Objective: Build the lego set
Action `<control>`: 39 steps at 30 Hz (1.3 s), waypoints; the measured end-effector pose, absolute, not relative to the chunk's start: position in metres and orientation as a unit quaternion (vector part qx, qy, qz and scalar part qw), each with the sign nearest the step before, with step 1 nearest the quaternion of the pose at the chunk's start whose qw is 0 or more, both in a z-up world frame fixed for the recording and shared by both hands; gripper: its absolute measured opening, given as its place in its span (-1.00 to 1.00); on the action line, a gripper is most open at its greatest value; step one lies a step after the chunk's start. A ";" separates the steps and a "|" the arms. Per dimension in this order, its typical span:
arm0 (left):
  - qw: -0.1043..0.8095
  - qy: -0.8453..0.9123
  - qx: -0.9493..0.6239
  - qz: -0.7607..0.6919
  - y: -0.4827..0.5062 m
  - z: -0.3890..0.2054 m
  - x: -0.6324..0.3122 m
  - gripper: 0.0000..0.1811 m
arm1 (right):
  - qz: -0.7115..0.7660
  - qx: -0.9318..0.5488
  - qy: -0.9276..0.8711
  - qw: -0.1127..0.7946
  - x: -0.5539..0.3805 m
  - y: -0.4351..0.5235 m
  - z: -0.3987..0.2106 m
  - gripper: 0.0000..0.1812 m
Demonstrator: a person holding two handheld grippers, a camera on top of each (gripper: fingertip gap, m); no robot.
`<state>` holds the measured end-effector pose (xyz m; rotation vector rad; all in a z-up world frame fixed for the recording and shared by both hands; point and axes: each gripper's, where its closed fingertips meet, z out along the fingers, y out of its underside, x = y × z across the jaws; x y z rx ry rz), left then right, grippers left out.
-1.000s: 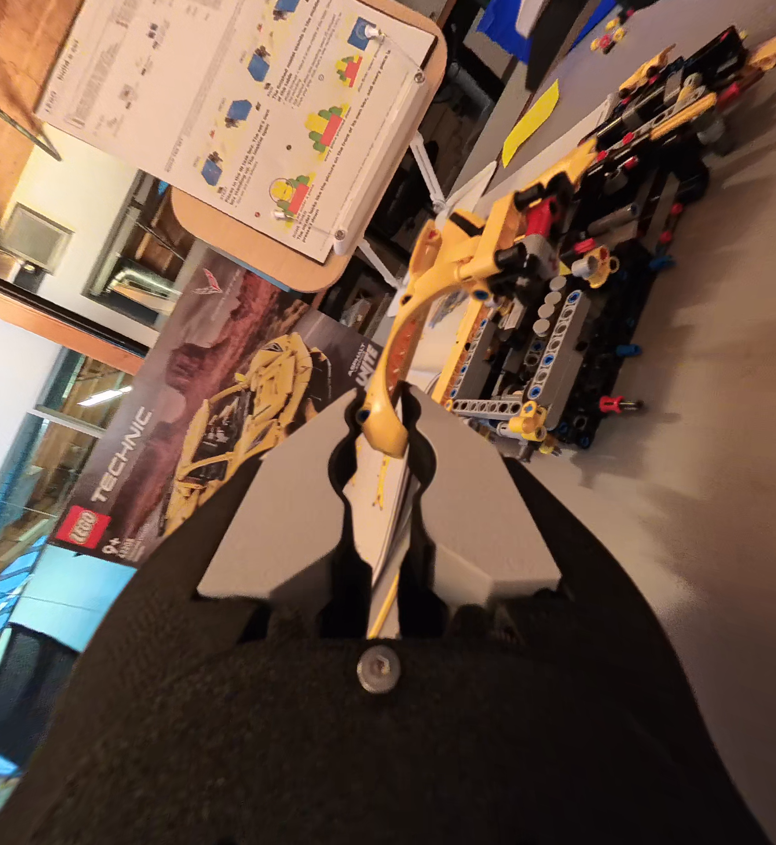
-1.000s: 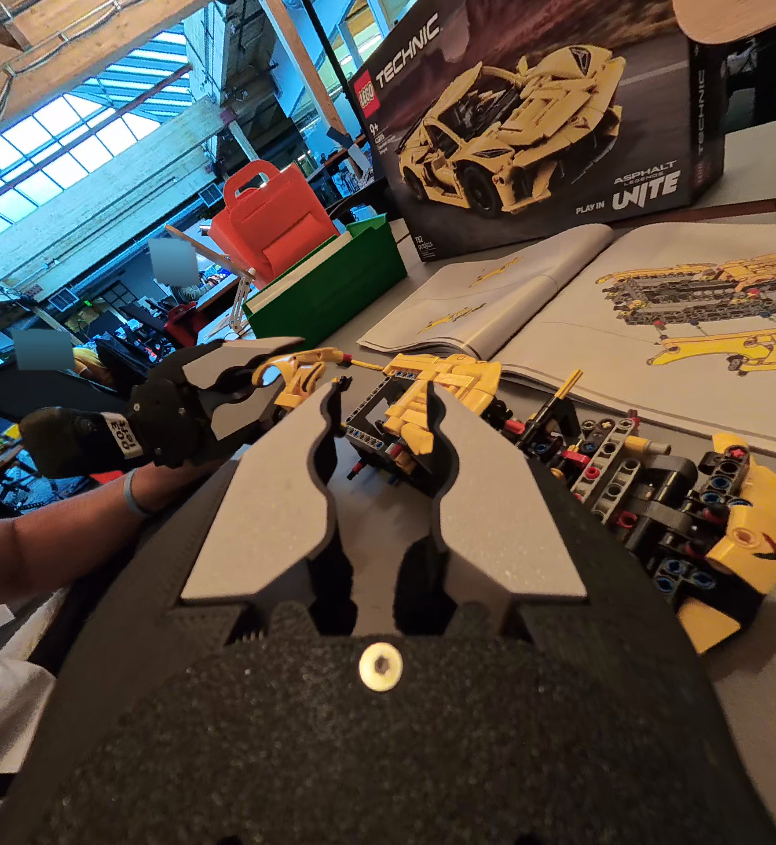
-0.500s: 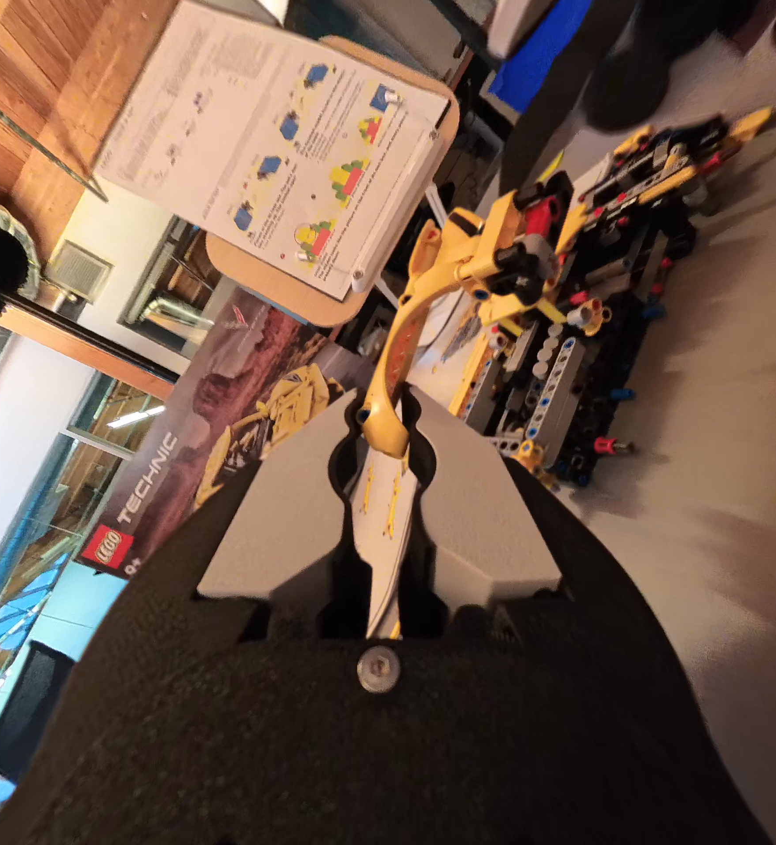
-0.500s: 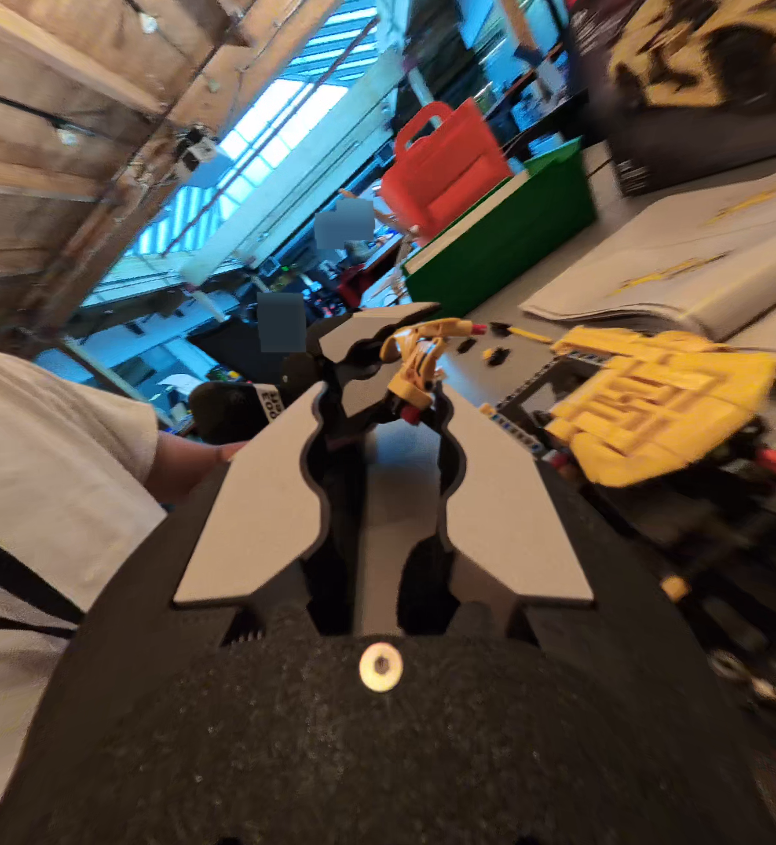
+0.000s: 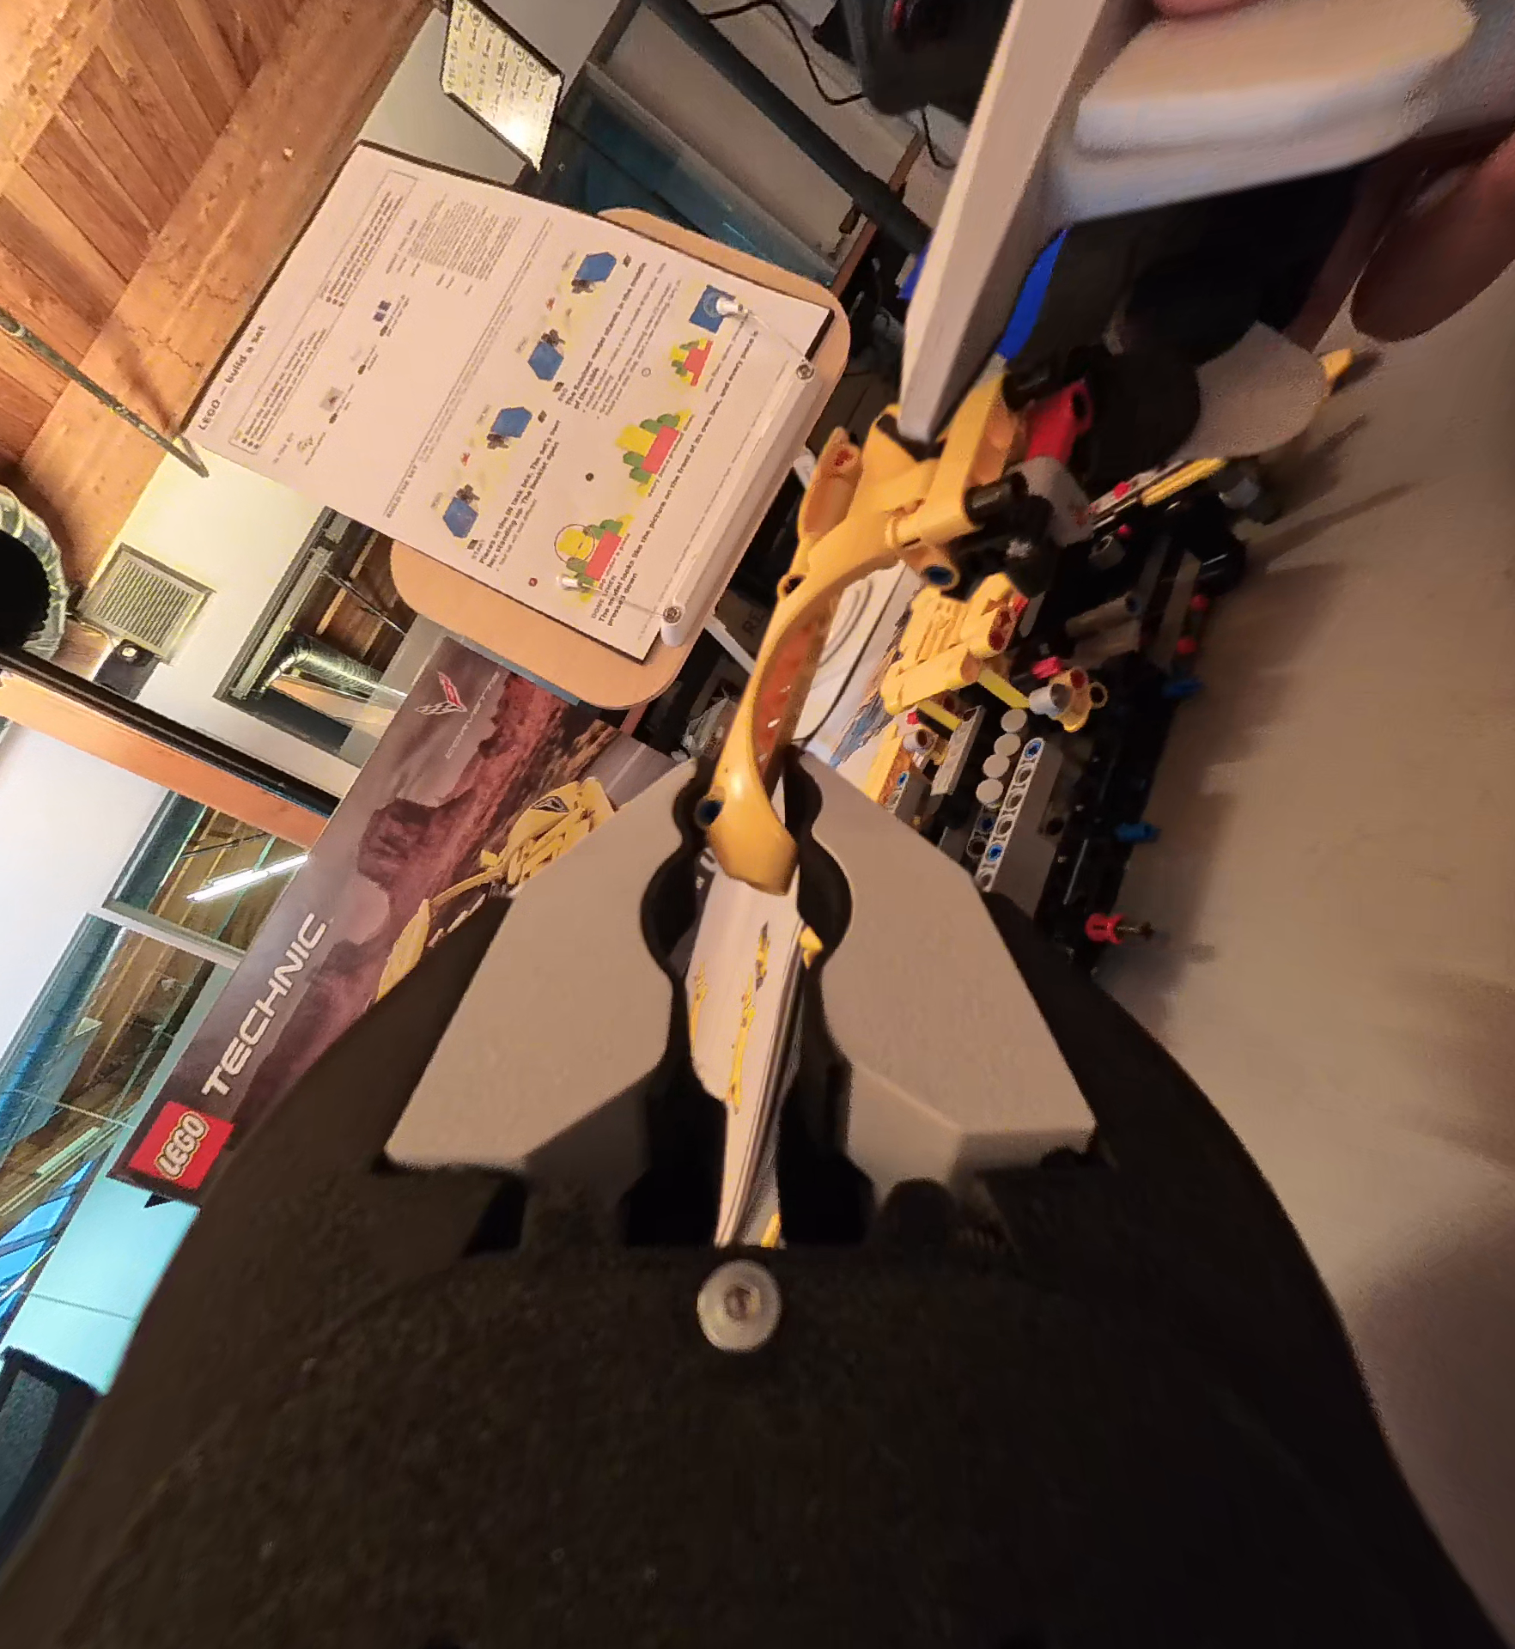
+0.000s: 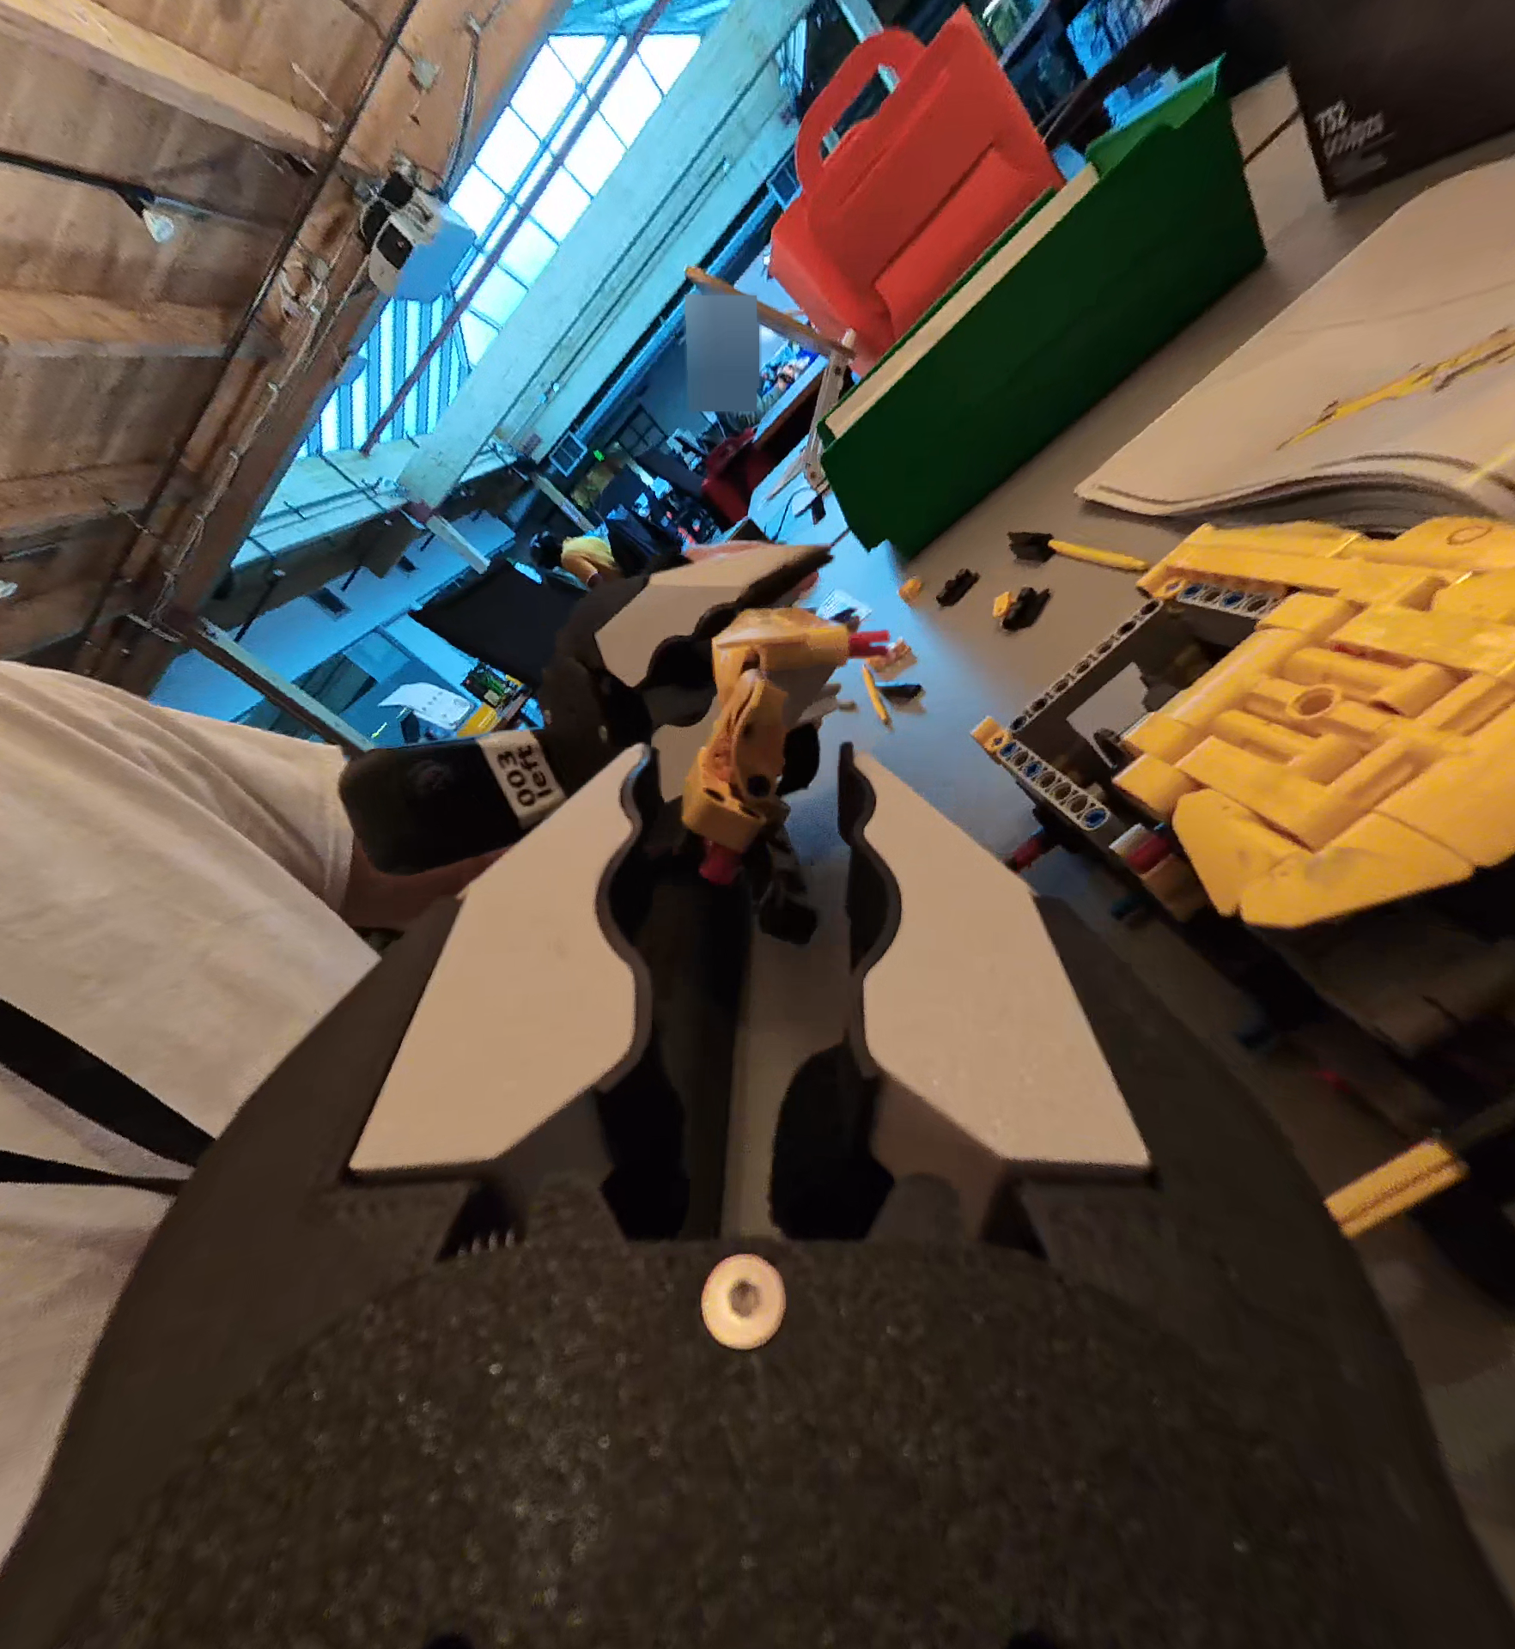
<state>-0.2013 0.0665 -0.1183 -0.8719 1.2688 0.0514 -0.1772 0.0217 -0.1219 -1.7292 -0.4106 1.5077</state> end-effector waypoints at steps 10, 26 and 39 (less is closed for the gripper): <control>0.698 0.586 -0.411 -0.006 0.063 -0.125 -0.198 -0.83 | 0.568 -0.695 -0.193 0.396 -0.180 0.017 -0.125 -0.79; 0.674 0.592 -0.441 -0.026 0.068 -0.134 -0.199 -0.83 | 0.586 -0.680 -0.138 0.419 -0.162 0.028 -0.118 -0.62; 0.668 0.588 -0.455 -0.030 0.073 -0.136 -0.201 -0.83 | 0.575 -0.684 -0.133 0.429 -0.159 0.030 -0.120 -0.65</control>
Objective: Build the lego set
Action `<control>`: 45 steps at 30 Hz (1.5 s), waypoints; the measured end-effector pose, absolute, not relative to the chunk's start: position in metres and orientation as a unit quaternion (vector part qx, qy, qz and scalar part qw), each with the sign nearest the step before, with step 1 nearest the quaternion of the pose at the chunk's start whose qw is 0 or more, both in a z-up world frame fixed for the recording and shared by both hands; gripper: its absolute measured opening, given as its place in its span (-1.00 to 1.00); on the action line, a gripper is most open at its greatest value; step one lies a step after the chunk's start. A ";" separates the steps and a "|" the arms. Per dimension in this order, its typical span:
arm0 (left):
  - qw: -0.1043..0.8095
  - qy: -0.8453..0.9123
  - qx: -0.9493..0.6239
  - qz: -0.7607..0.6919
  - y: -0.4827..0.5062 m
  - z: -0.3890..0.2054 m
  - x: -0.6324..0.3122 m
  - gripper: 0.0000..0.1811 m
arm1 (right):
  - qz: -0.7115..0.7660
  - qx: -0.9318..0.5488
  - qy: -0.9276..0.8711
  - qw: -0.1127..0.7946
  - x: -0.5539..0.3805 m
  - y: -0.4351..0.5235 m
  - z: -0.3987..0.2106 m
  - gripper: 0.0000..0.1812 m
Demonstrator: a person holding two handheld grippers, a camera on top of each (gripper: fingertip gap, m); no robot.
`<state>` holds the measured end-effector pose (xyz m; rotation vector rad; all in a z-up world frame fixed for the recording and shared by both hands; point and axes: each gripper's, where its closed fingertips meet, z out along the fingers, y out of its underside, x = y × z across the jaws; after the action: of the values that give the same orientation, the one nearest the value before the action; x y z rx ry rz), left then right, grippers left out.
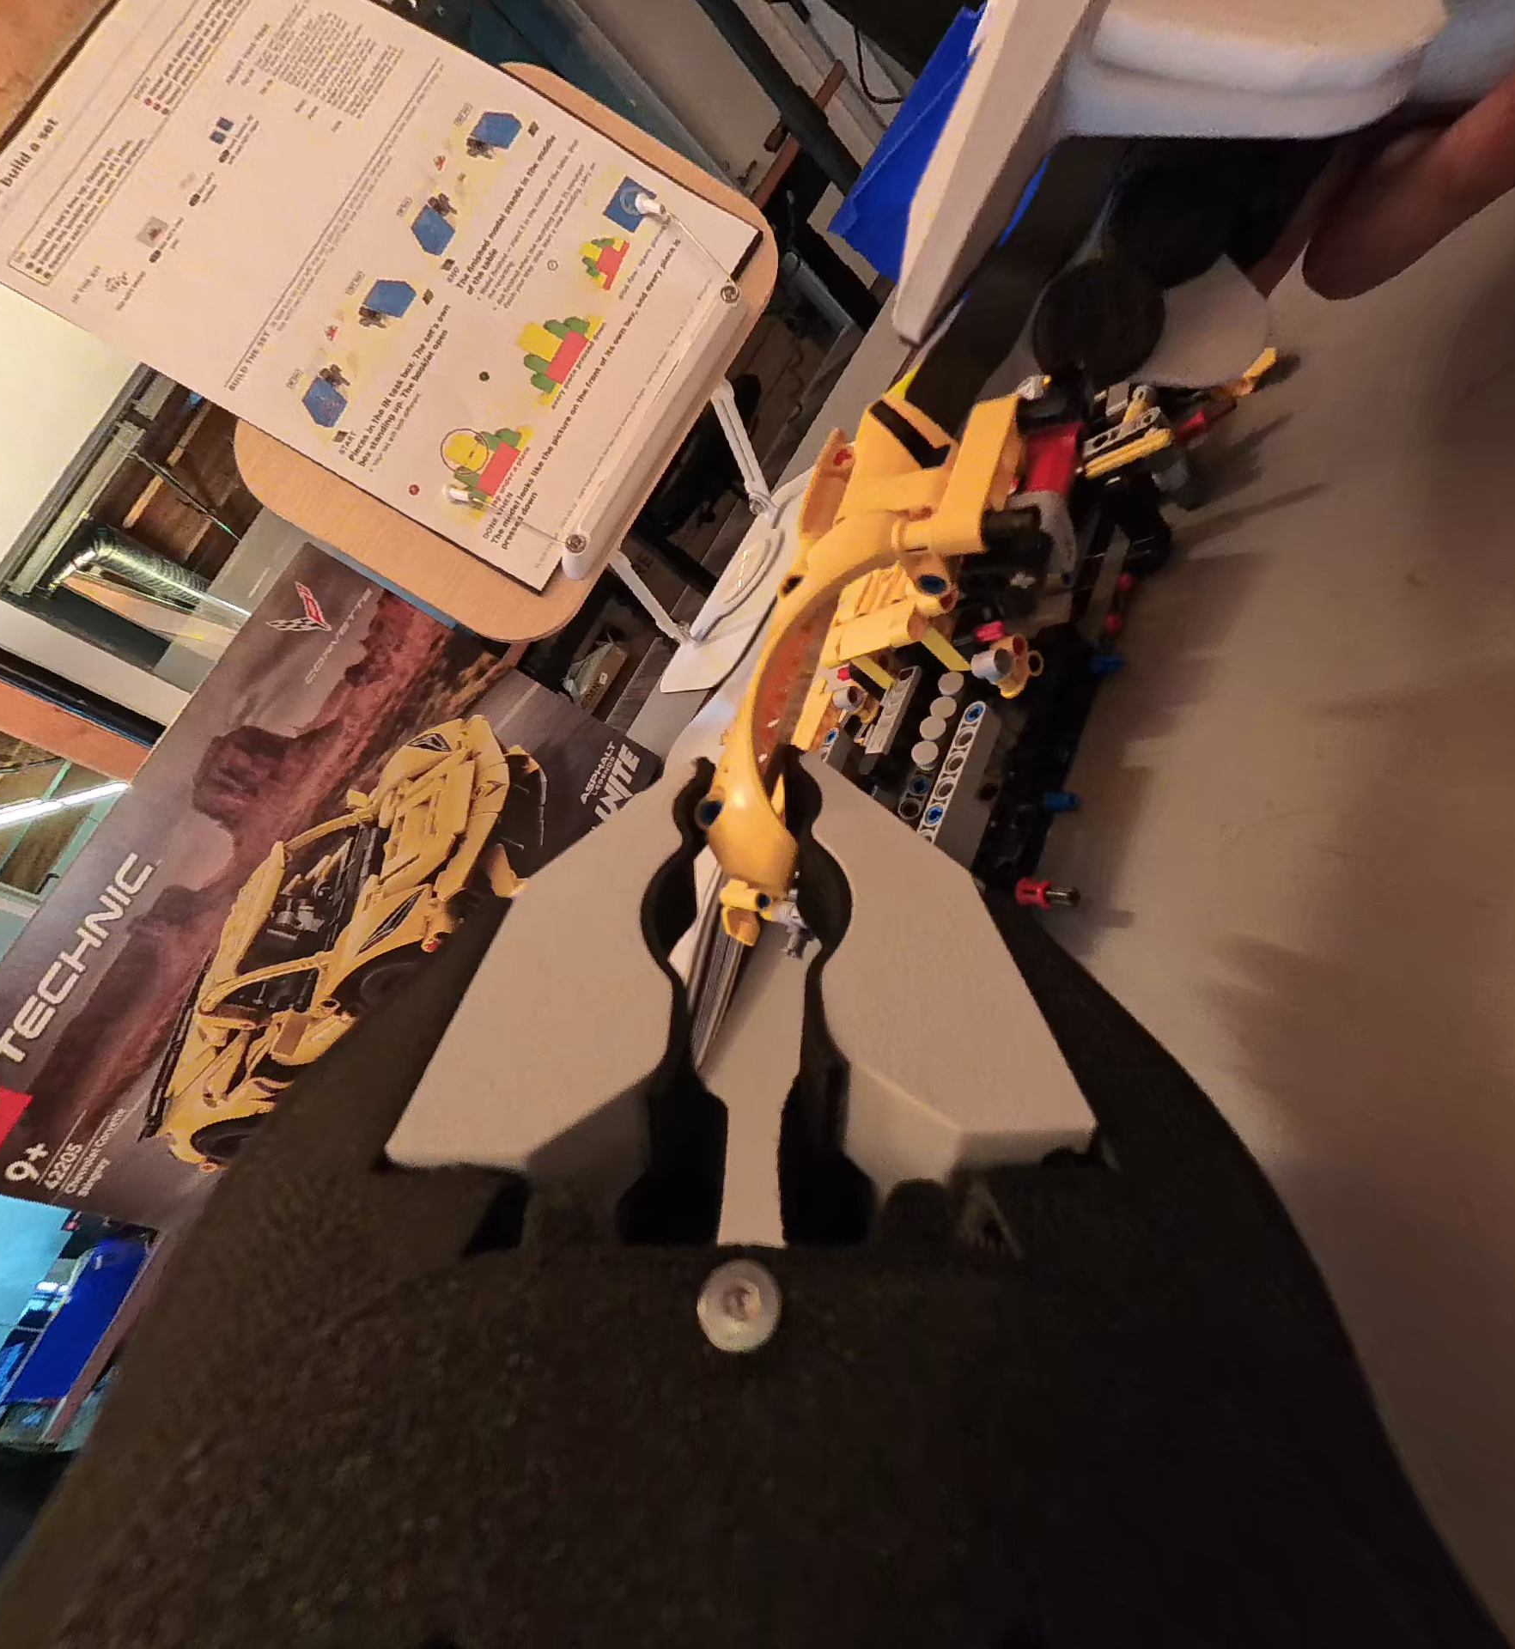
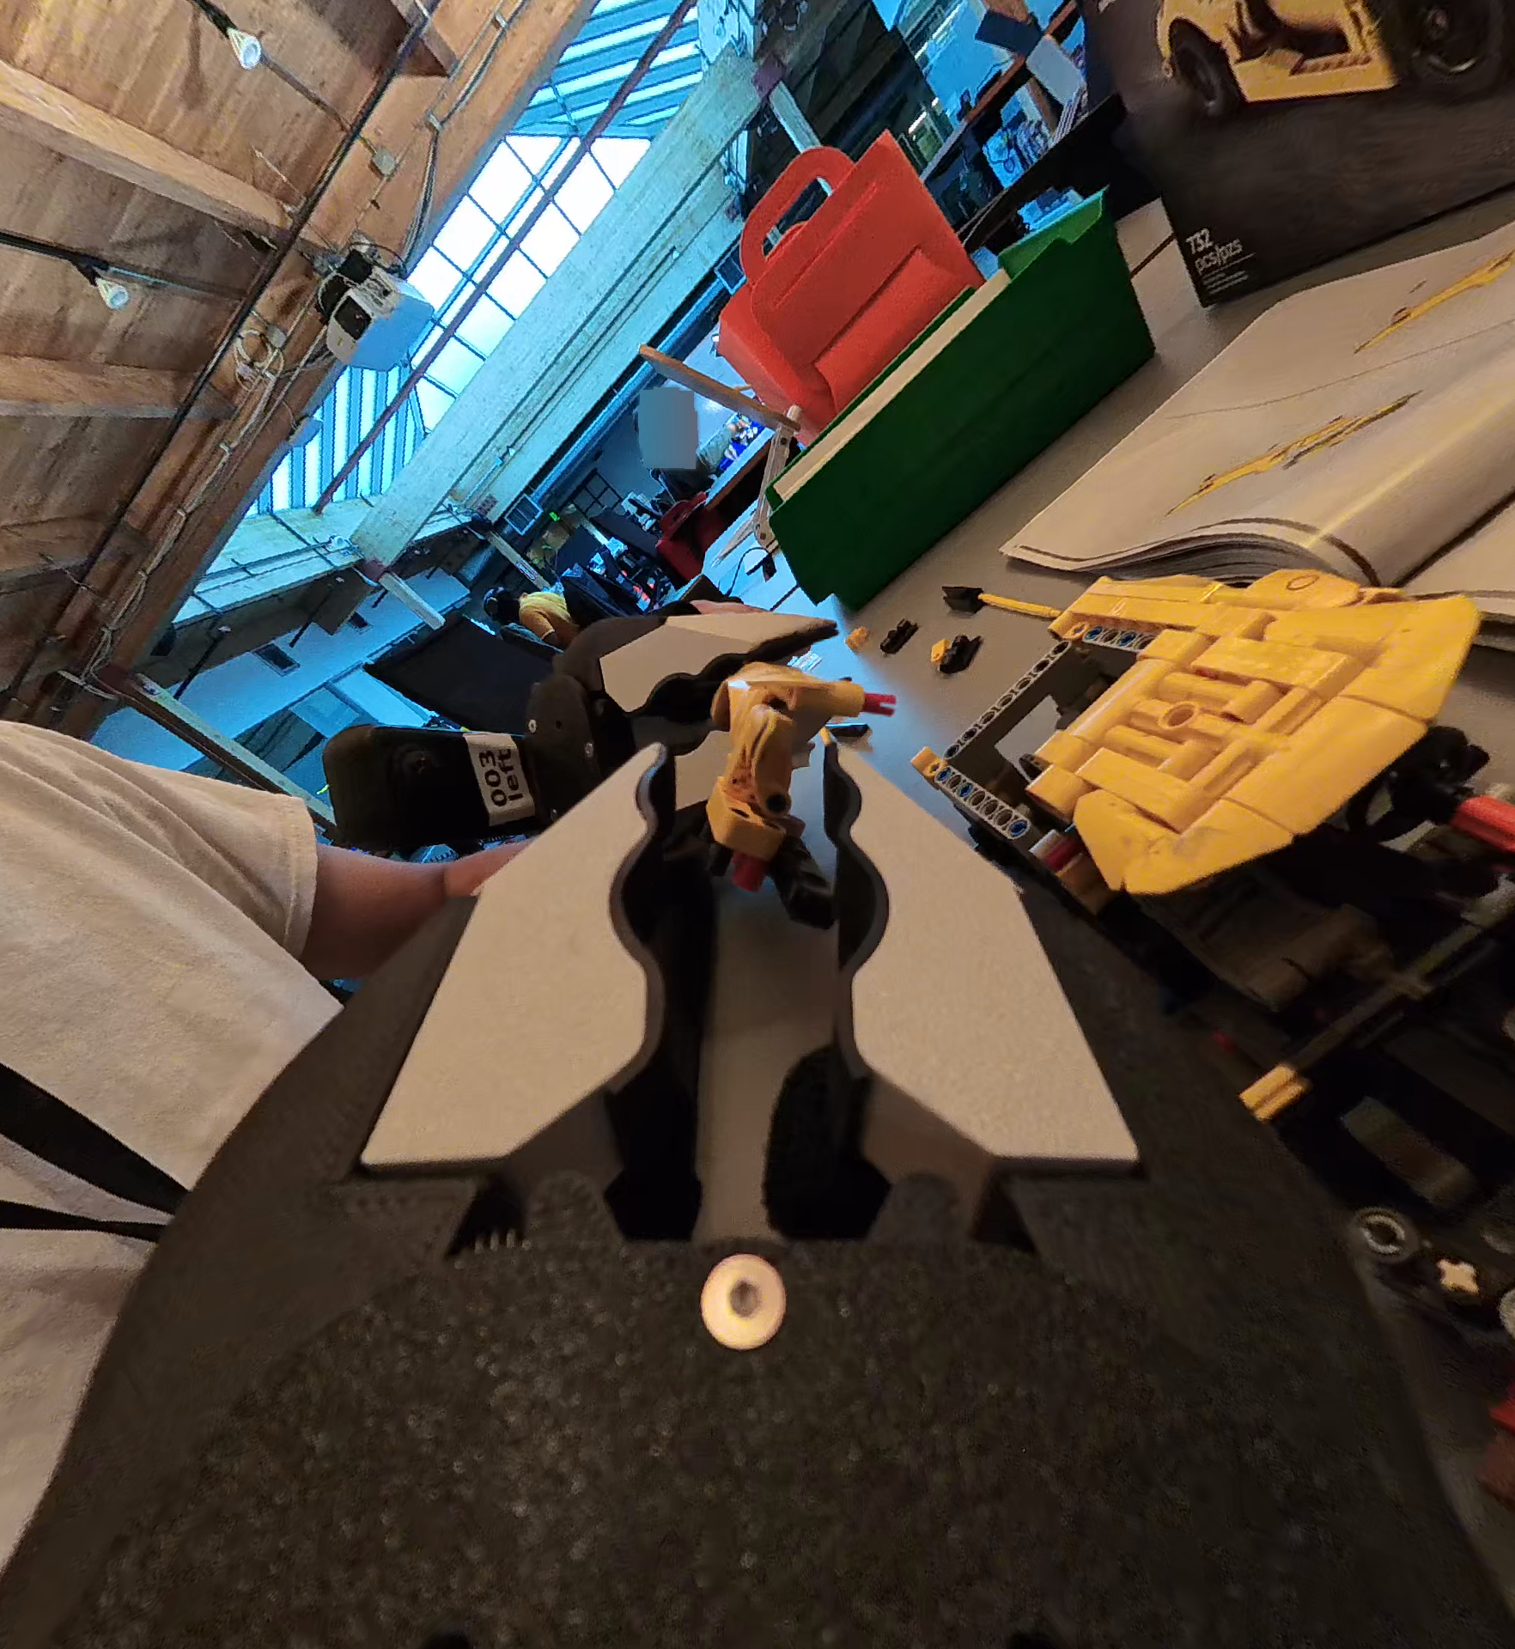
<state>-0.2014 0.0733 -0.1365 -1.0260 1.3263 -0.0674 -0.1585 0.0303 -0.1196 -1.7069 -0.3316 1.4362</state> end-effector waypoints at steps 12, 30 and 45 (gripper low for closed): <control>0.681 0.591 -0.430 -0.033 0.063 -0.131 -0.198 -0.83 | 0.593 -0.694 -0.141 0.383 -0.171 0.025 -0.131 -0.65; 0.669 0.616 -0.414 -0.029 0.054 -0.140 -0.195 -0.83 | 0.579 -0.704 -0.183 0.368 -0.179 0.012 -0.136 -0.83; 0.529 0.603 -0.557 -0.215 0.046 -0.172 -0.220 -0.60 | 0.429 -0.750 -0.251 0.437 -0.138 -0.012 -0.157 -0.84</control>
<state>-0.2197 0.0455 -0.1717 -1.3292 1.4402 -0.5144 -0.1375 -0.0118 -0.1570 -1.8651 -0.6249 1.0677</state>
